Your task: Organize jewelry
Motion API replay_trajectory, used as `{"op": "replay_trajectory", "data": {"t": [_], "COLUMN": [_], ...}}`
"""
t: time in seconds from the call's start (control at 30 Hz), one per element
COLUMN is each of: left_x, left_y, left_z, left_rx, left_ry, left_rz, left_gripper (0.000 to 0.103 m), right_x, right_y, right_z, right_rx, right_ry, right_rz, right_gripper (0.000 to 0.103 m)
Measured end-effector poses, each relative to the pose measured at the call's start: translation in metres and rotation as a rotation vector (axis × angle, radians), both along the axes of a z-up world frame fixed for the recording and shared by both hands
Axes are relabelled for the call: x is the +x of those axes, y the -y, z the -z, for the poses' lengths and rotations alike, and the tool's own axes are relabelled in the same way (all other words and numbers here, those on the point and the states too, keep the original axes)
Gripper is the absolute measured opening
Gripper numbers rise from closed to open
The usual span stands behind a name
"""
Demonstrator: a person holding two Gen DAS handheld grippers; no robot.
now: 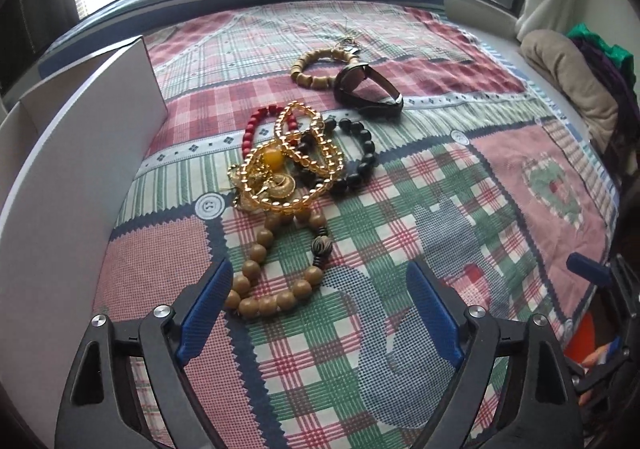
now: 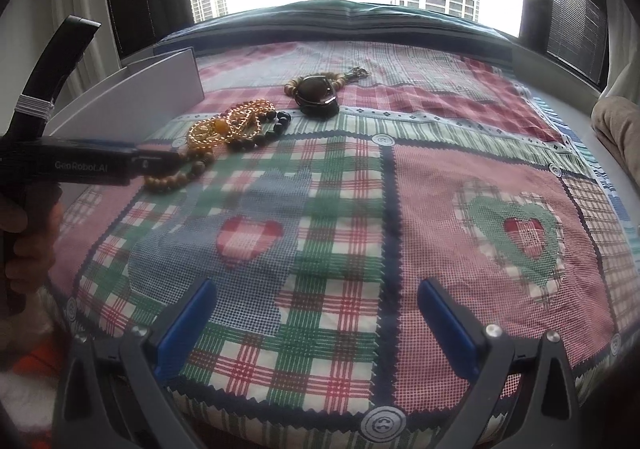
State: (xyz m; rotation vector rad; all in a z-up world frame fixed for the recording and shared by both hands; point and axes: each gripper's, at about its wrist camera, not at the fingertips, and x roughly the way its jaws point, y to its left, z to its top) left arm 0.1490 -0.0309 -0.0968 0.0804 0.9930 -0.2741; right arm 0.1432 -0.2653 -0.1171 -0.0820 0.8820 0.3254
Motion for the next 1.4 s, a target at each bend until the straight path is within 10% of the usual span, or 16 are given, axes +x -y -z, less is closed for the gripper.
{"op": "replay_trajectory", "data": {"t": [0.3, 0.4, 0.77, 0.97, 1.23, 1.3, 1.4], "left_x": [0.028, 0.029, -0.012, -0.041, -0.063, -0.069, -0.071], "left_y": [0.010, 0.010, -0.080, -0.113, -0.134, -0.139, -0.141], "left_z": [0.023, 0.020, -0.030, -0.053, -0.055, -0.056, -0.057], "left_rx": [0.059, 0.047, -0.326, -0.407, -0.431, -0.441, -0.465], "left_ry": [-0.085, -0.079, -0.088, -0.025, -0.009, -0.008, -0.005], "left_rz": [-0.001, 0.004, -0.145, -0.227, -0.268, -0.270, -0.270], "left_gripper": [0.056, 0.012, 0.011, 0.012, 0.012, 0.012, 0.012], "right_x": [0.000, 0.002, 0.041, 0.135, 0.203, 0.205, 0.200], "right_y": [0.010, 0.016, 0.031, -0.026, -0.143, -0.147, -0.132], "right_z": [-0.003, -0.002, -0.028, -0.033, 0.014, 0.020, -0.003], "right_rx": [0.036, 0.053, 0.210, 0.350, 0.053, 0.013, 0.099], "right_ry": [0.001, -0.002, -0.060, -0.250, -0.366, -0.381, -0.348], "right_rz": [0.021, 0.038, 0.027, -0.149, -0.256, -0.250, -0.221], "right_gripper": [0.102, 0.102, 0.102, 0.051, 0.047, 0.008, 0.008]}}
